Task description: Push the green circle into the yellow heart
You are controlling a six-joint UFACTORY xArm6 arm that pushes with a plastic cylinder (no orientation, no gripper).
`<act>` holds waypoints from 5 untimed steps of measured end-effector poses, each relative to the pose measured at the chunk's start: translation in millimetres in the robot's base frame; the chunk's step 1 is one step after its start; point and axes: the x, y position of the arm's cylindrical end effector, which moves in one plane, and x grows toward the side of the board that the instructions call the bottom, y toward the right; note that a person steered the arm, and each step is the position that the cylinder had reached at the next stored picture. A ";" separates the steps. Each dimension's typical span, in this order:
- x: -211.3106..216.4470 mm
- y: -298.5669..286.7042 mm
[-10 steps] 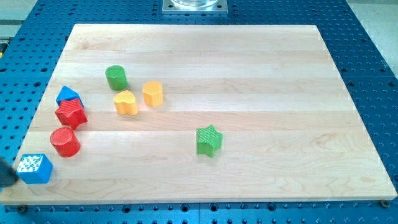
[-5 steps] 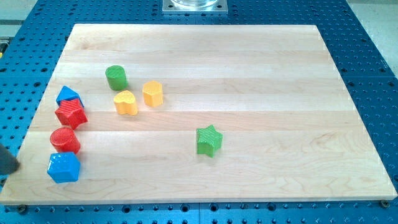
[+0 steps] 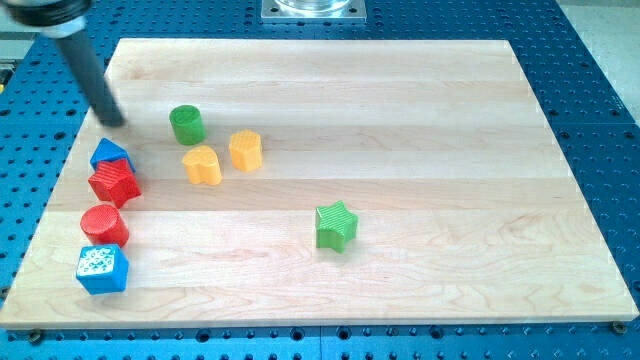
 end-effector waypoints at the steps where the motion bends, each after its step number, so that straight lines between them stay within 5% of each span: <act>1: -23.7 69.9; 3: 26.0 123.2; 5: -10.3 77.8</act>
